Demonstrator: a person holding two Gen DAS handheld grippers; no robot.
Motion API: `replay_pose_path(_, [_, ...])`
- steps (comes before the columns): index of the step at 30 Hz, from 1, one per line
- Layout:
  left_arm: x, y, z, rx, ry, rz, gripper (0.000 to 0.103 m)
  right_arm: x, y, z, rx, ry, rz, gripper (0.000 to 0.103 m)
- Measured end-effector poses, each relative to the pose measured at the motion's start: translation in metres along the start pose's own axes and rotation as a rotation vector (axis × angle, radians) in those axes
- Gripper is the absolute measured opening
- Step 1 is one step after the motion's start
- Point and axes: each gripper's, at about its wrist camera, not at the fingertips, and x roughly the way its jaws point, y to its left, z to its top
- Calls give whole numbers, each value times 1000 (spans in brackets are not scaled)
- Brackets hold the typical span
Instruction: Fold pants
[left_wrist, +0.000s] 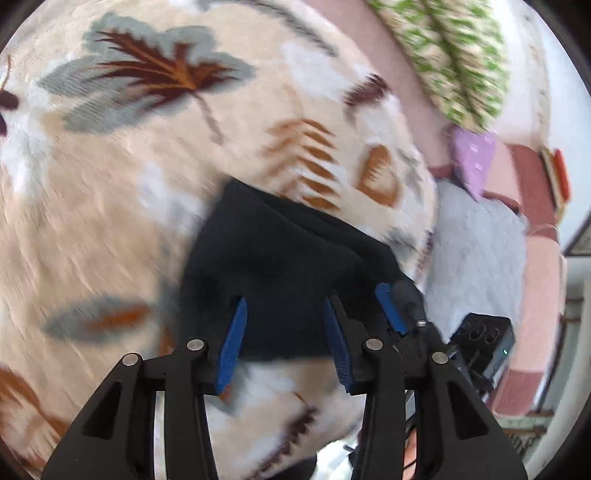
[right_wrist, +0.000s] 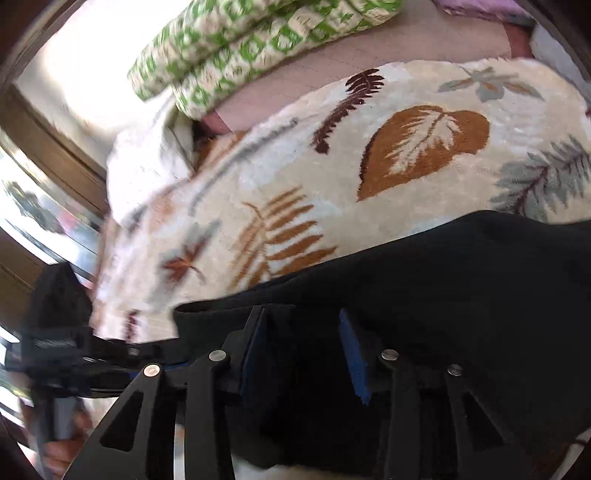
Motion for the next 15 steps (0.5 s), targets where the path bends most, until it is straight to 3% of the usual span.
replay_pose_path(2, [5, -24, -17, 41, 24, -16, 41, -35, -12, 6, 44, -19, 76, 44])
replay_pose_path(5, [30, -66, -42, 112, 65, -21, 49, -107, -39, 13, 41, -57, 78, 47])
replay_pose_path(8, [73, -107, -69, 149, 105, -31, 51, -174, -73, 17, 25, -91, -16, 58])
replay_pose_path(10, [100, -126, -80, 159, 124, -24, 51, -210, -98, 12, 32, -123, -78, 59])
replay_pose_path(15, [162, -158, -100, 96, 167, -46, 51, -250, -159, -2, 125, -154, -110, 60])
